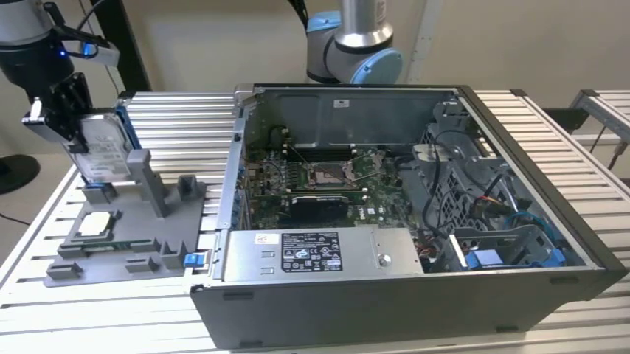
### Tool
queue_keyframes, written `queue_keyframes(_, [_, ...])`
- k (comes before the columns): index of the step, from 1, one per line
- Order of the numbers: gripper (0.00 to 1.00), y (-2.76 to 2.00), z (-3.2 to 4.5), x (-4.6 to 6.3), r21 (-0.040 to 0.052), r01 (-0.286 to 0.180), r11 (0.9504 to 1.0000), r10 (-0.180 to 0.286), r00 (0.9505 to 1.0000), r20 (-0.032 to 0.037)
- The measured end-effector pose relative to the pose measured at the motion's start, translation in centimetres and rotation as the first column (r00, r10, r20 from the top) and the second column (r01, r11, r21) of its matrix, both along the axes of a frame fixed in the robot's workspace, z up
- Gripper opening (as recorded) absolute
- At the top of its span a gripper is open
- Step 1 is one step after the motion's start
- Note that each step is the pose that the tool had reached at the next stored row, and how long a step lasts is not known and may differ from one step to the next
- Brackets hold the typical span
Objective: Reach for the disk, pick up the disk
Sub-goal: 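Pick up the disk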
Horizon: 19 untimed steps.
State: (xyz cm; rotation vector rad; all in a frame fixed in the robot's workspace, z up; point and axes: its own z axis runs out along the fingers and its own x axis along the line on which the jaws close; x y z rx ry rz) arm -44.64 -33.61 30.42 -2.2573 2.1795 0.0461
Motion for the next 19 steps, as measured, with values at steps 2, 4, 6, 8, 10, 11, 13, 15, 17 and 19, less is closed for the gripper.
queue_keyframes(2, [0.0,0.0,0.24,0.0,0.0,0.0,1.0,0.0,1.0,0.0])
queue_keyframes(4, [0.0,0.0,0.48,0.0,0.0,0.0,1.0,0.0,1.0,0.0])
queue_keyframes(6, [0.0,0.0,0.71,0.0,0.0,0.0,1.0,0.0,1.0,0.0])
queue_keyframes(8, [0.0,0.0,0.93,0.0,0.0,0.0,1.0,0.0,1.0,0.0])
queue_keyframes(10, [0.0,0.0,1.14,0.0,0.0,0.0,1.0,0.0,1.0,0.0001])
queue_keyframes(11, [0.0,0.0,1.26,0.0,0.0,0.0,1.0,0.0,1.0,0.0])
queue_keyframes(13, [0.0,0.0,1.47,0.0,0.0,0.0,1.0,0.0,1.0,0.0])
queue_keyframes(15, [0.0,0.0,1.68,0.0,0.0,0.0,1.0,0.0,1.0,0.0])
queue_keyframes(17, [0.0,0.0,1.88,0.0,0.0,0.0,1.0,0.0,1.0,-0.0001])
queue_keyframes(19, [0.0,0.0,2.14,0.0,0.0,0.0,1.0,0.0,1.0,0.0])
